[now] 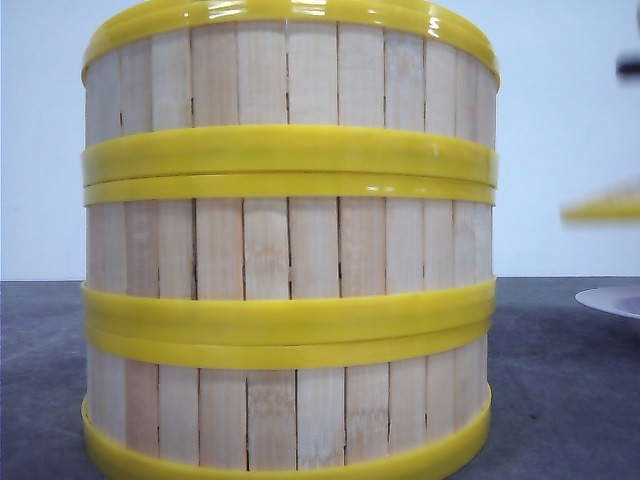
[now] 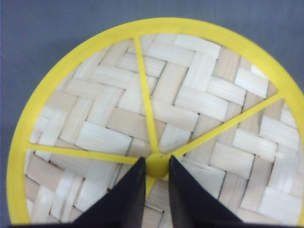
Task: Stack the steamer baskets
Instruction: 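Grasp the woven bamboo lid at its center with the right gripper, then carry the lid over the stack and lower it onto the top basket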
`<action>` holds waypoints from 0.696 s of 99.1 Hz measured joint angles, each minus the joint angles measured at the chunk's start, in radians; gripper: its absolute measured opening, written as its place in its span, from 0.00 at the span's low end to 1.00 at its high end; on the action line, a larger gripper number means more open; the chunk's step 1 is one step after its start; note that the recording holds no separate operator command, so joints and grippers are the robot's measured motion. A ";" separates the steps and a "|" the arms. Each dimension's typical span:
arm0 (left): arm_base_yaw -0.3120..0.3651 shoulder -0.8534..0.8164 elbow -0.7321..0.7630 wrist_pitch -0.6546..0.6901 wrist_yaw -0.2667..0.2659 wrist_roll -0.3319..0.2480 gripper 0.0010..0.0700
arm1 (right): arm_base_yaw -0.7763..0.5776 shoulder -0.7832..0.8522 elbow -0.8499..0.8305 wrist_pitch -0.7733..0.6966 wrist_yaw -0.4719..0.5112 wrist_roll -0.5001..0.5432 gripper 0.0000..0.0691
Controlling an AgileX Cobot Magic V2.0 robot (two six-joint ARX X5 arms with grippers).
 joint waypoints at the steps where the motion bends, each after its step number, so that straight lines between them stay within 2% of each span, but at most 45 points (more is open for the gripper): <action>1: 0.000 0.000 0.000 0.000 0.000 0.000 0.33 | 0.002 -0.006 0.010 -0.005 0.000 -0.001 0.08; 29: 0.000 0.000 0.000 -0.003 0.000 0.000 0.33 | 0.183 -0.069 0.270 -0.172 -0.097 -0.031 0.08; 69: 0.000 0.000 0.000 -0.003 0.000 0.000 0.33 | 0.652 -0.015 0.508 -0.271 -0.121 -0.033 0.08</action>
